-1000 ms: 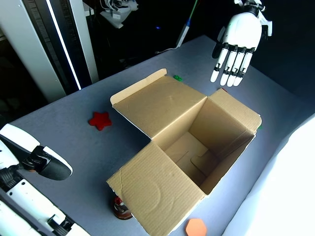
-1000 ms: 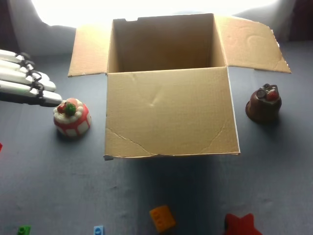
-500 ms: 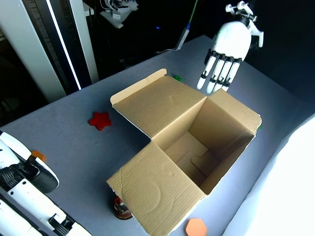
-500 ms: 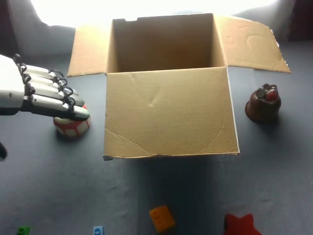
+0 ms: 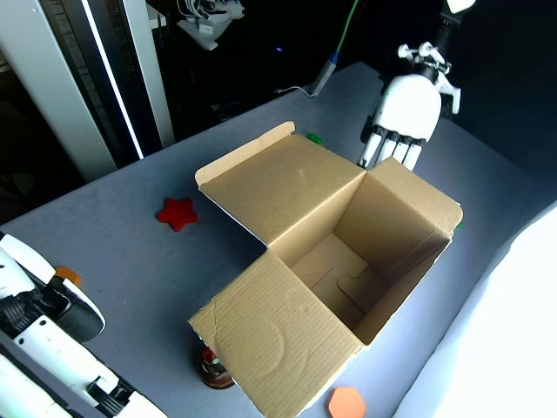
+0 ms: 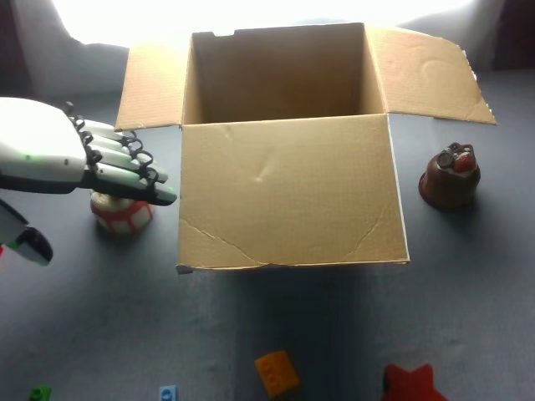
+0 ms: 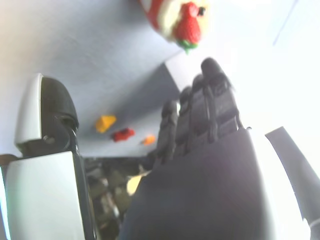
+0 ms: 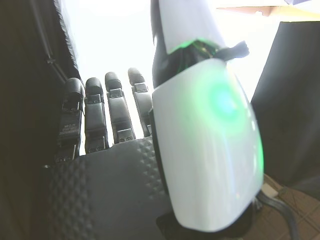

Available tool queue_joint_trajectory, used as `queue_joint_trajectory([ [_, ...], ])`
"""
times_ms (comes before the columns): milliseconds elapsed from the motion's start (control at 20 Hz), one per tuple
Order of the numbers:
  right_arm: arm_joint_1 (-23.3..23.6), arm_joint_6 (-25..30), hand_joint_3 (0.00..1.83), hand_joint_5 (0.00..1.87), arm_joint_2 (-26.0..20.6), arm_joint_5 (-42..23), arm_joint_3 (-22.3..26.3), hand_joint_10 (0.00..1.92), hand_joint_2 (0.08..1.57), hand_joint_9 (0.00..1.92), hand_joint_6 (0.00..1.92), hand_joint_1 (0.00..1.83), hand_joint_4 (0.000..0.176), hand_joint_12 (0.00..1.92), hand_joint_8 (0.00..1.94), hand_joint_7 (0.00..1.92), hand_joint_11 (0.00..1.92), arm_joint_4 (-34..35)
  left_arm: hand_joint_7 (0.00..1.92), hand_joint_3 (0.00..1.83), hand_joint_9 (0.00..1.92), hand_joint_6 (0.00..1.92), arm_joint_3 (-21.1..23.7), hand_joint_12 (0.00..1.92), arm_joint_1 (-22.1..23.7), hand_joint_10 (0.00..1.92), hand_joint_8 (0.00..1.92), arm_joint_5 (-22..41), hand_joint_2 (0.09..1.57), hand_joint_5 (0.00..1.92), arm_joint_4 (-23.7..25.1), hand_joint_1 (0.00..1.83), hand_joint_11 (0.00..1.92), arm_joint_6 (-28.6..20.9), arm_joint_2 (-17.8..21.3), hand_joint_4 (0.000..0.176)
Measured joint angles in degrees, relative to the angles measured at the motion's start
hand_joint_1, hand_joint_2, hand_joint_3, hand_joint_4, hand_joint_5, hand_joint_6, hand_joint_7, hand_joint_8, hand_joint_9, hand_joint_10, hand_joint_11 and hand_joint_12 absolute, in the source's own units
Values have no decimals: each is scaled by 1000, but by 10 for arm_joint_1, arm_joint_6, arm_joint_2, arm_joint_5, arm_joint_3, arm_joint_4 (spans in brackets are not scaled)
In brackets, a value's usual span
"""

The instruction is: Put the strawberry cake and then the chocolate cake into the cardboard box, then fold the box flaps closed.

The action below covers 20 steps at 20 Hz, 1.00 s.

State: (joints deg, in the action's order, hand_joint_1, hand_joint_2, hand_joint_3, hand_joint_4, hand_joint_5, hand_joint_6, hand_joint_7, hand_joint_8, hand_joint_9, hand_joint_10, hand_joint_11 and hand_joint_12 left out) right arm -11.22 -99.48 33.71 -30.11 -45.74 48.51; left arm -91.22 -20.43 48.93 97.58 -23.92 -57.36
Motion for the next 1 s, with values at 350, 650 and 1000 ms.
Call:
queue_joint_trajectory([
  [350,0,0,0,135,0,0,0,3,972,54,2,1043,24,303,2,83,0,0,92,0,104,6,-77,661,-12,6,3,-1,957,94,-13,1134,0,14,-64,68],
  [650,0,0,0,130,0,0,0,10,974,60,8,1033,19,219,8,74,0,0,86,0,109,0,-138,700,-20,4,0,-3,945,92,-21,1145,0,14,-114,75],
  [1000,0,0,0,131,1,0,0,9,973,61,7,1033,19,219,6,76,0,0,86,0,109,0,-201,704,-26,3,0,-7,944,92,-21,1145,0,14,-160,75],
])
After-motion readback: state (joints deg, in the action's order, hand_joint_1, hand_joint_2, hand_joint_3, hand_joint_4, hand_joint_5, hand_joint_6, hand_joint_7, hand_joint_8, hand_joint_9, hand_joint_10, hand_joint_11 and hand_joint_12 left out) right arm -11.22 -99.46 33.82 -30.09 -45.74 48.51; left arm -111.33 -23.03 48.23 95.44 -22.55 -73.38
